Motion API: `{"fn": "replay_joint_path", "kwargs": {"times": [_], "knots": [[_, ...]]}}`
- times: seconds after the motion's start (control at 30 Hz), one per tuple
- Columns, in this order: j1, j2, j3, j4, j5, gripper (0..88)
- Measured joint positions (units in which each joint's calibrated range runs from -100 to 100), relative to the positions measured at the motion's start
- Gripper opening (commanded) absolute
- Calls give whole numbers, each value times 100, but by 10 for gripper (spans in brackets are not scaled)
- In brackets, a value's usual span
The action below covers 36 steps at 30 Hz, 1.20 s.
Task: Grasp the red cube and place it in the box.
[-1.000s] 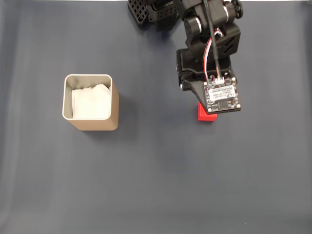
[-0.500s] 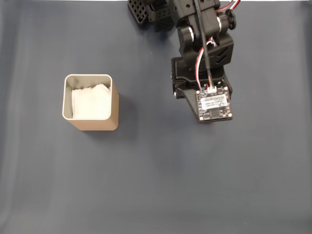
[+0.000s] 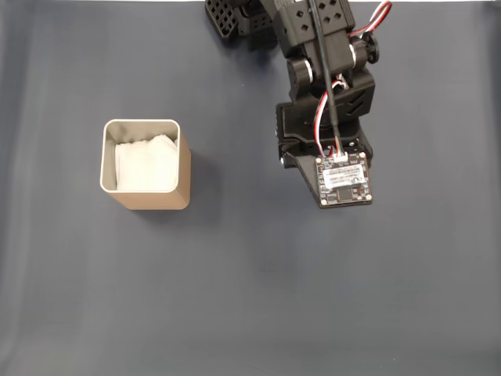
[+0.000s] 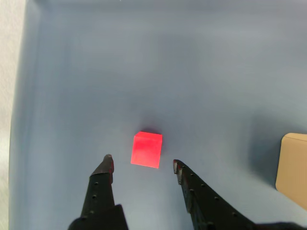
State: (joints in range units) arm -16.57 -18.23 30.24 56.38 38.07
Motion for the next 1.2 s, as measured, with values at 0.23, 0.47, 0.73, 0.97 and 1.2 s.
{"fn": "replay_joint_path", "kwargs": {"times": [0.23, 0.47, 0.73, 0.97, 1.2], "knots": [[-23, 143, 0, -171, 0, 330], [-53, 196, -9, -236, 0, 331], [-128, 232, -9, -333, 0, 333], [-173, 250, 0, -431, -5, 333], [-150, 339, 36, -520, -49, 333]]}}
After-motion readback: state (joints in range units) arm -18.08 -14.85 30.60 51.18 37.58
